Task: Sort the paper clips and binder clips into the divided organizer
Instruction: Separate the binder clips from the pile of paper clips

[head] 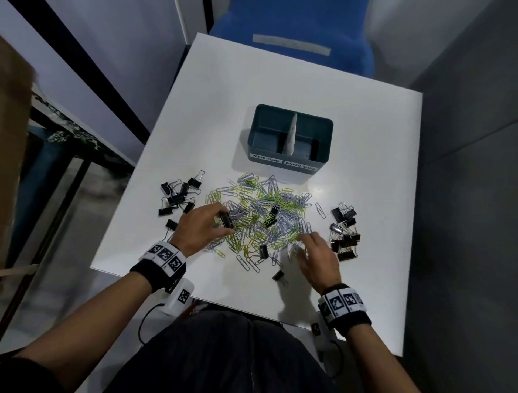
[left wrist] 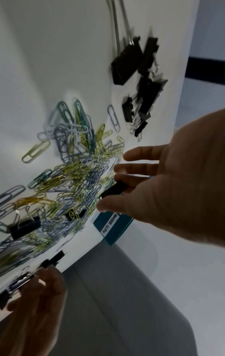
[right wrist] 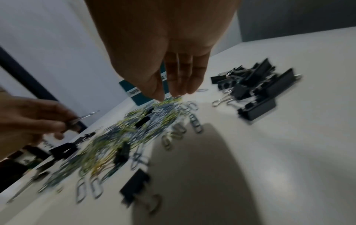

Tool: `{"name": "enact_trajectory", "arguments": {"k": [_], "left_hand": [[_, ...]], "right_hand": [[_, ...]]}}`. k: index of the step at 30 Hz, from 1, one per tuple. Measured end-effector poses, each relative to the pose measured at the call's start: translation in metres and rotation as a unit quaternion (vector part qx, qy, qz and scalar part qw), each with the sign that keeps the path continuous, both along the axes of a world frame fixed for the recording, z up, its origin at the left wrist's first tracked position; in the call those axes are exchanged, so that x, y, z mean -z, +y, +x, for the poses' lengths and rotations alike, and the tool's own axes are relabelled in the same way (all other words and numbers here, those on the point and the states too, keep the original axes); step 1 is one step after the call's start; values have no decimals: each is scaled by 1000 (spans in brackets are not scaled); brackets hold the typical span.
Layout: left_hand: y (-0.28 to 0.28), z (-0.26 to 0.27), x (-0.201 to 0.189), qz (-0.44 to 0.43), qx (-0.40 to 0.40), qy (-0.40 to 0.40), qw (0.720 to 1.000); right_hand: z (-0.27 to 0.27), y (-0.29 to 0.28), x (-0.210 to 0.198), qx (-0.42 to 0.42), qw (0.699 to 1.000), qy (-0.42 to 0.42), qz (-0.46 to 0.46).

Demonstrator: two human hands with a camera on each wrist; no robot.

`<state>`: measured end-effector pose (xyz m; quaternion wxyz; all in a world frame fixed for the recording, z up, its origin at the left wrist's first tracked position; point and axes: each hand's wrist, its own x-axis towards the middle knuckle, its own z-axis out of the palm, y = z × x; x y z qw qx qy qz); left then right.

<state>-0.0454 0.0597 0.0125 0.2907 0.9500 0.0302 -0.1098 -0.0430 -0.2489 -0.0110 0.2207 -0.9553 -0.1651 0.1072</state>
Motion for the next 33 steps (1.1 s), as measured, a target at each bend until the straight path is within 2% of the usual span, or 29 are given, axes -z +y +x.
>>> {"name": "enact_trajectory", "arguments": {"k": [3,7,9,13,17,19,21,23,25,33], "left_hand": [[8,0,9,-76,-37,54,995],[14,-3,9,-133,-80,79,985],[21,-5,7,-114,-138,68,982],[48,-11,4,13,-252,71,965],[74,-19,9,23,-314,78,946],[81,-21,13,-35,-341,82,936],[83,-20,13,-155,-340,108,921],[79,-19,10,-271,-285,168,904],[71,-19,5,-351,-232,225,879],[36,-14,14,-480,-245,305,785]], "right_hand": [[-5,26,1,-93,995,10,21],[-10,55,5,-202,979,31,-18],[-13,61,12,-228,972,35,-43],[-16,61,27,-205,977,24,-58],[-16,57,29,-189,981,22,-31],[-16,55,26,-186,982,25,-19],[-15,52,21,-173,985,29,-9],[-13,47,18,-154,988,25,3],[-13,40,15,-131,991,23,20],[-6,17,9,6,989,79,124]]}}
